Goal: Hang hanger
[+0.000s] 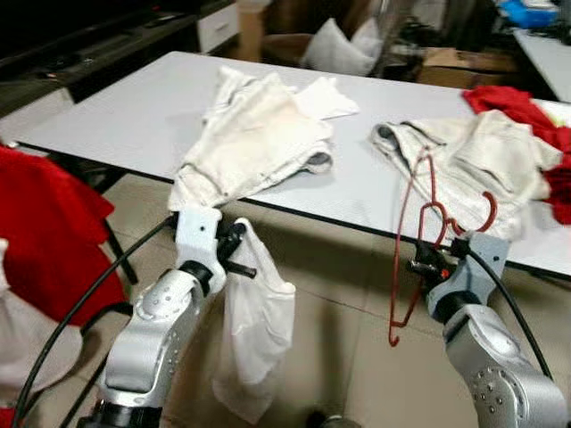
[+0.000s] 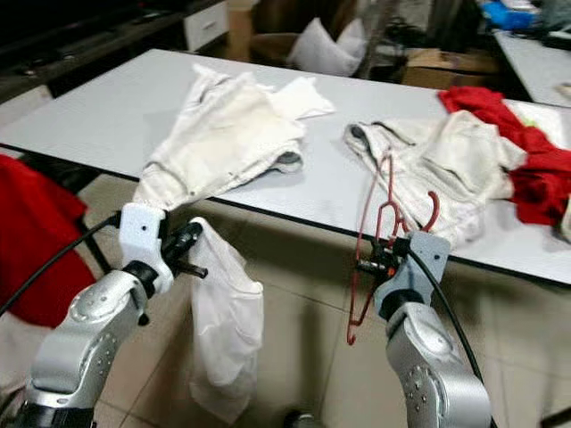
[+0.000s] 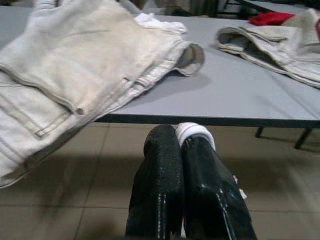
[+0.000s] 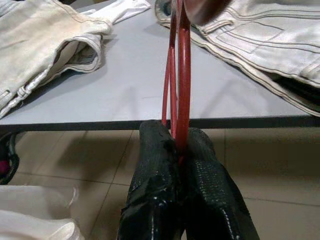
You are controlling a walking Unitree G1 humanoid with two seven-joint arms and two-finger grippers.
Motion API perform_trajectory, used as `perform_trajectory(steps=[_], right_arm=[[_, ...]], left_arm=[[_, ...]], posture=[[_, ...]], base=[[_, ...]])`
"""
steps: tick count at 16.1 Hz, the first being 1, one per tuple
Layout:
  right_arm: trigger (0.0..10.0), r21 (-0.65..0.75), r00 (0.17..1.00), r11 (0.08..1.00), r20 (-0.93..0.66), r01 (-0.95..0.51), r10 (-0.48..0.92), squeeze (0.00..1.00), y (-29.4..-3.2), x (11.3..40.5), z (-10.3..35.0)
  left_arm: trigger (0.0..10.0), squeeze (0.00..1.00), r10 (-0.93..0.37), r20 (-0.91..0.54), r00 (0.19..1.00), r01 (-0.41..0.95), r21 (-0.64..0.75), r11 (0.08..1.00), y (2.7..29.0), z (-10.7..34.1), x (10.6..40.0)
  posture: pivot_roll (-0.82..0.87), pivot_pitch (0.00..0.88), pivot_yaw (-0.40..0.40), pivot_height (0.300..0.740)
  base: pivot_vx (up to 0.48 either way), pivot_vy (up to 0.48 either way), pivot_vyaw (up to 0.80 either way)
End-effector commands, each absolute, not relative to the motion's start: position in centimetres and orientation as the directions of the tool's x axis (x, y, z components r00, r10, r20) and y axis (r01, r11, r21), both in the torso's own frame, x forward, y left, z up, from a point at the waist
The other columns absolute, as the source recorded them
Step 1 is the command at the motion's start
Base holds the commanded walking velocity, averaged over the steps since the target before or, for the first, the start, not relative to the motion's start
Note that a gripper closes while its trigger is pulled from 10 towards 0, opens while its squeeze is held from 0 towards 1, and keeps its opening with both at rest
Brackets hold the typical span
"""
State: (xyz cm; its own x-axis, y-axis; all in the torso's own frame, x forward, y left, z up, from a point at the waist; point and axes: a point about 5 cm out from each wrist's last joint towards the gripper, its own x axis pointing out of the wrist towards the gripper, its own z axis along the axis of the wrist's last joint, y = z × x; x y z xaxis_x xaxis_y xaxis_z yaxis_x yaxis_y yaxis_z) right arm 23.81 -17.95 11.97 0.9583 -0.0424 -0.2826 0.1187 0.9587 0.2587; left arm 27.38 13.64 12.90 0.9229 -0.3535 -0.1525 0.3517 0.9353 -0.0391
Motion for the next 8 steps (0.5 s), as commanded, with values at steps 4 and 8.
perform_trajectory(steps=[4,8], right_arm=[[10.0,0.302,0.973,0.951,-0.231,0.074,-0.002,0.0,-17.21,23.78,12.89],[10.0,0.301,0.973,0.951,-0.229,0.075,-0.004,0.0,-17.1,23.8,13.0]], left_arm=[[10.0,0.0,-0.352,-0.124,0.928,0.354,-0.003,0.935,13.94,13.61,27.68],[10.0,0.0,-0.327,-0.125,0.937,0.327,-0.019,0.945,14.15,13.59,27.85]], posture=[[0.0,0.0,0.044,0.74],[0.0,0.0,0.046,0.74]], base=[[0.0,-0.398,0.0],[0.0,-0.087,0.0]])
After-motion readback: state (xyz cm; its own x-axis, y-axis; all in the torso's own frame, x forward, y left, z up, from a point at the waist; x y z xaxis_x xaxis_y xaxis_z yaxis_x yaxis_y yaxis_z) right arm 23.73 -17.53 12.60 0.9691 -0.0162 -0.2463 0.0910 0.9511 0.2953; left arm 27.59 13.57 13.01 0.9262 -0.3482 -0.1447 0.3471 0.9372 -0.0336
